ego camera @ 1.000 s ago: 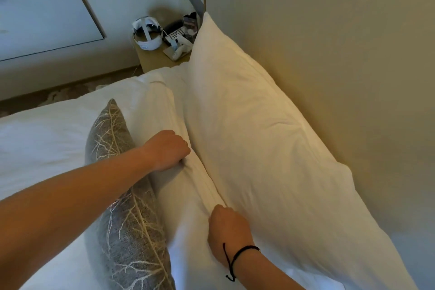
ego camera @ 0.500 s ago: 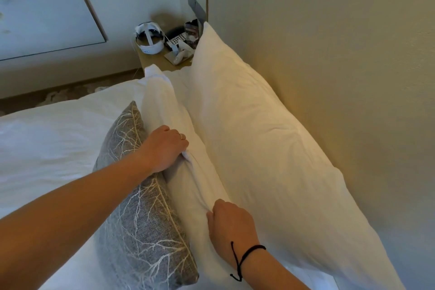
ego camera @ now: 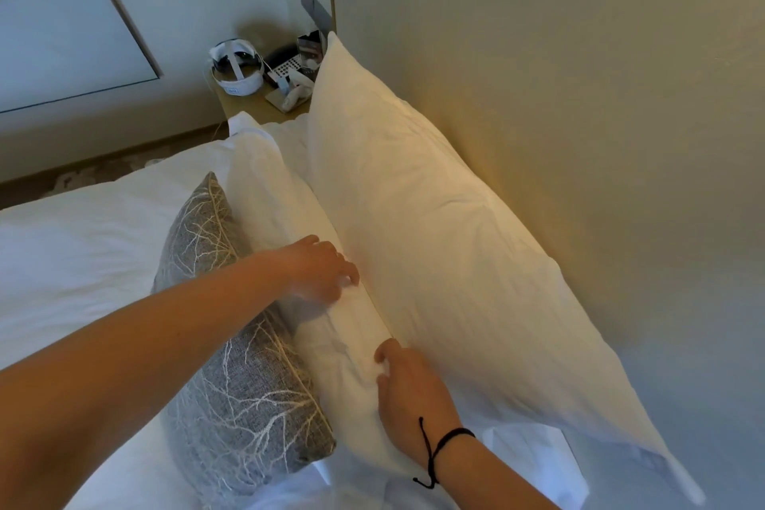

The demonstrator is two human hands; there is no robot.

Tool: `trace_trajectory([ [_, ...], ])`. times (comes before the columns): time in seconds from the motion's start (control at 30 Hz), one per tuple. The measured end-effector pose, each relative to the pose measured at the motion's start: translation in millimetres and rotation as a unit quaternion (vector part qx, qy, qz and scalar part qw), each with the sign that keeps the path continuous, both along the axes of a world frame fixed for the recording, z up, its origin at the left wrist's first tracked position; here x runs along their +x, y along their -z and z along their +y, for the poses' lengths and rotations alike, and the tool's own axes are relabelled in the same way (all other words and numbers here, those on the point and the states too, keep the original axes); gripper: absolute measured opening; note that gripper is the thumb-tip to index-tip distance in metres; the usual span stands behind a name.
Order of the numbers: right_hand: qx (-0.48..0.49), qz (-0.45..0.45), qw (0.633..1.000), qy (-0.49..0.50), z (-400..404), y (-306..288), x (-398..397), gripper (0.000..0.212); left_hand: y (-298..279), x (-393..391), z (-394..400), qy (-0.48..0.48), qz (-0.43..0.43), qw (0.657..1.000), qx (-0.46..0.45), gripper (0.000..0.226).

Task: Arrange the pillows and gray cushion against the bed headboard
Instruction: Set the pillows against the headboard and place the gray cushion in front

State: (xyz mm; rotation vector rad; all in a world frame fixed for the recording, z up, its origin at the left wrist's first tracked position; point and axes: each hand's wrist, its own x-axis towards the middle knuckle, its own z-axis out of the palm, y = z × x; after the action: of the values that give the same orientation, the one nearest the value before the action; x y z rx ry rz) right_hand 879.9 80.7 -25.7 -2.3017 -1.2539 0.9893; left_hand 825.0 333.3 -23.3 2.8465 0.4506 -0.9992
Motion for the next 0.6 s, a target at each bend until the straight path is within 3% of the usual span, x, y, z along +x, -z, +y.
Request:
trace_trajectory([
  [0.17,0.011,0.021,0.999,0.031,-6.5,-3.4,2.3,0.02,-15.7,10.3,-8.9,0.026,0.005,1.0,0.003,0.043],
  [0.27,0.092,0.052,0.993,0.058,-11.3,-11.1,9.7,0.023,-28.5,19.1,-7.5,0.035,-0.072,0.997,-0.003,0.027],
  [0.37,0.136,0.08,0.986,0.055,-17.5,-20.8,26.9,0.031,-37.1,22.9,-3.1,-0.002,-0.13,0.99,-0.055,0.027],
  [0.6,0.057,0.097,0.994,0.016,-32.9,-32.5,53.2,0.034,-41.1,16.1,-8.5,-0.023,-0.188,0.975,-0.113,0.019],
])
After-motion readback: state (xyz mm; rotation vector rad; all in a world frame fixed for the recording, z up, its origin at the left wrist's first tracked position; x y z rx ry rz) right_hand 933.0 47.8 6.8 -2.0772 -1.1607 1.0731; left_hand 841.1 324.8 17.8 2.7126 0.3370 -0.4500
